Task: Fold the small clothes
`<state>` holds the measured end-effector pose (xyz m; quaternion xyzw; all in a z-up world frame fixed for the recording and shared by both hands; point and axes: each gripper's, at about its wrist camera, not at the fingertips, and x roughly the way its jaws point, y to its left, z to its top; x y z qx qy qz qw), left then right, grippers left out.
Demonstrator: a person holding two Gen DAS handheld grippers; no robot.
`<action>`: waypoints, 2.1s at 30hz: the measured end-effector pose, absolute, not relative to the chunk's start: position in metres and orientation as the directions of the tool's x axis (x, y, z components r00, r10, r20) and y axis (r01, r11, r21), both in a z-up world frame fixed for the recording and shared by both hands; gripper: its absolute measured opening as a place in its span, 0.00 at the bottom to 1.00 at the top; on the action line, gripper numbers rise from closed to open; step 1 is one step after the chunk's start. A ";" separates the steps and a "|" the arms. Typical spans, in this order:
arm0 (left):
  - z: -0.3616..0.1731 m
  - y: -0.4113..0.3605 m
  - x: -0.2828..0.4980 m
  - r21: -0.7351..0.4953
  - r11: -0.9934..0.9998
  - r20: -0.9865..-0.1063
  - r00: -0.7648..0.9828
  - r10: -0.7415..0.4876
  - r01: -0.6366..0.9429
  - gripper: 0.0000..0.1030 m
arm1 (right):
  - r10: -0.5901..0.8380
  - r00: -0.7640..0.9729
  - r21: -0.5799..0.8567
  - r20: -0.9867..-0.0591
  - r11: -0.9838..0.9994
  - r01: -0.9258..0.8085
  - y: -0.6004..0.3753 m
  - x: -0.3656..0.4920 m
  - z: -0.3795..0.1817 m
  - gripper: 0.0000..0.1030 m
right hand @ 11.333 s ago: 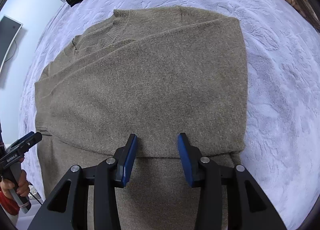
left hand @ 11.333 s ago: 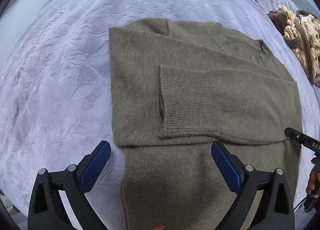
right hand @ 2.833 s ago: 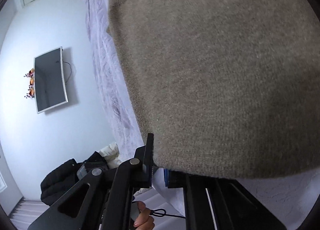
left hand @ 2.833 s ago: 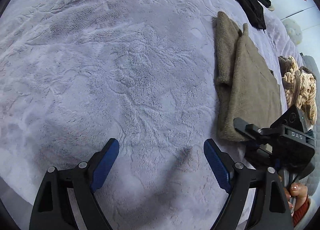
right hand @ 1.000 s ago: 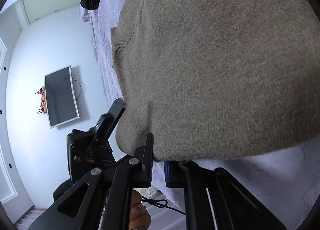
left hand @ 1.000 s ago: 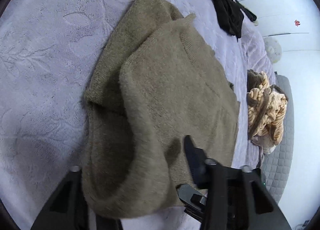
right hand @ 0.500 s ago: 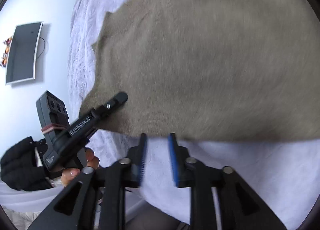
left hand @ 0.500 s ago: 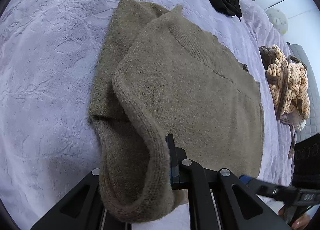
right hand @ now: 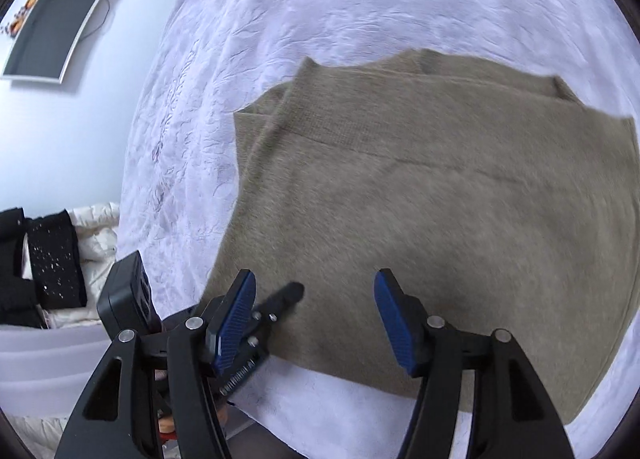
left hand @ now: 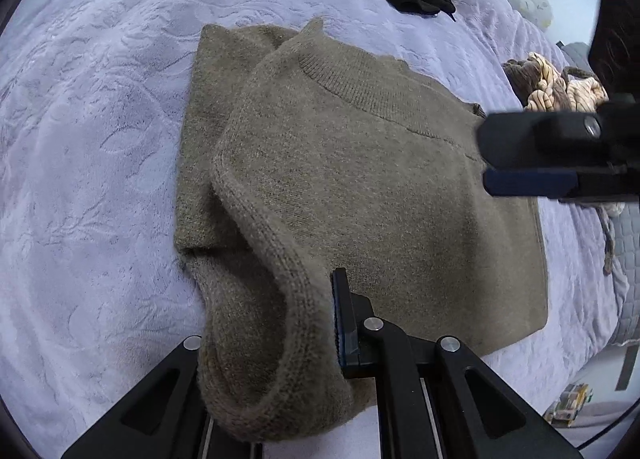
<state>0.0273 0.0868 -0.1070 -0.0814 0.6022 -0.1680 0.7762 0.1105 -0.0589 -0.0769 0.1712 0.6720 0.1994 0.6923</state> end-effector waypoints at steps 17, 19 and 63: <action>-0.092 0.039 -0.007 -0.003 0.876 -0.885 0.406 -0.226 0.482 0.11 | 0.311 -0.319 0.379 -0.895 0.908 -0.179 0.055 0.204 -0.120 0.95; -0.094 0.039 -0.005 -0.013 0.882 -0.886 0.404 -0.229 0.471 0.11 | 0.220 -0.344 0.311 -0.913 0.921 -0.236 0.077 0.207 -0.129 1.00; -0.058 -0.226 -0.081 0.132 0.546 -0.883 0.348 -0.315 0.827 0.11 | 0.641 0.335 0.701 -0.690 0.707 0.091 -0.347 0.090 -0.106 0.16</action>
